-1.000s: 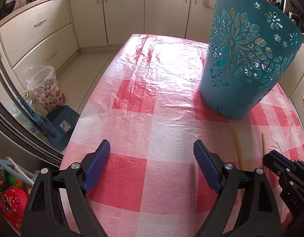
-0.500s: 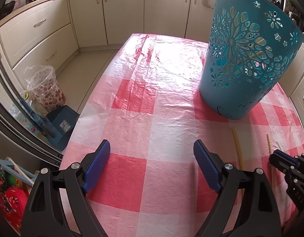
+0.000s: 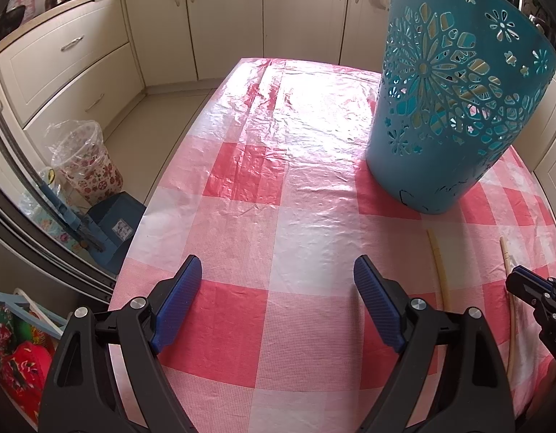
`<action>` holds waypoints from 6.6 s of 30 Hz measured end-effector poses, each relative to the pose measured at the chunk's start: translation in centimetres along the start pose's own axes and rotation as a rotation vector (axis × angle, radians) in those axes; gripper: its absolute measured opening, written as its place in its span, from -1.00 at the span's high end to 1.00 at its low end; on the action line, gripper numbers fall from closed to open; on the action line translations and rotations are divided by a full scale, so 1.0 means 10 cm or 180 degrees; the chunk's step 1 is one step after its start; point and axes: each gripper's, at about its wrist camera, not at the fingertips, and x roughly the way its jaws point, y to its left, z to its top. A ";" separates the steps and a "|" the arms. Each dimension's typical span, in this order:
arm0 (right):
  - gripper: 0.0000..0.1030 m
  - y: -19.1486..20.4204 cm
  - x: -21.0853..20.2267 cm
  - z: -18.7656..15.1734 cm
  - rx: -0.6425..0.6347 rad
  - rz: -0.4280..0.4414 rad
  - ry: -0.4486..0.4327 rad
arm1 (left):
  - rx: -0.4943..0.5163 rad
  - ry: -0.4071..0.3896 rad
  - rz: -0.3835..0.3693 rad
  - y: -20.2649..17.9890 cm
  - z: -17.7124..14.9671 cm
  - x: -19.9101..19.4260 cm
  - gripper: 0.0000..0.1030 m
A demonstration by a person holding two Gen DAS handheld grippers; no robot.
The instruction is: Organize utensils
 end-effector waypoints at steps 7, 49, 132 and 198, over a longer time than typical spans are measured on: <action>0.79 -0.04 -0.01 -0.02 0.0070 0.0123 -0.0024 | -0.0140 0.0010 -0.0186 0.00 -0.02 -0.09 -0.60; 0.74 -0.26 -0.05 -0.05 0.0318 0.0270 -0.0066 | -0.0239 -0.0988 -0.1034 -0.21 0.45 -1.44 0.91; 0.88 0.13 -0.09 -0.07 -0.0482 -0.0387 0.0138 | 0.0114 -0.0696 0.0297 -0.15 -0.05 -0.31 -0.80; -0.86 0.66 -2.60 0.05 0.0411 -0.0231 -0.1293 | -0.0275 -0.1354 -0.0080 0.11 -0.39 -3.01 -0.85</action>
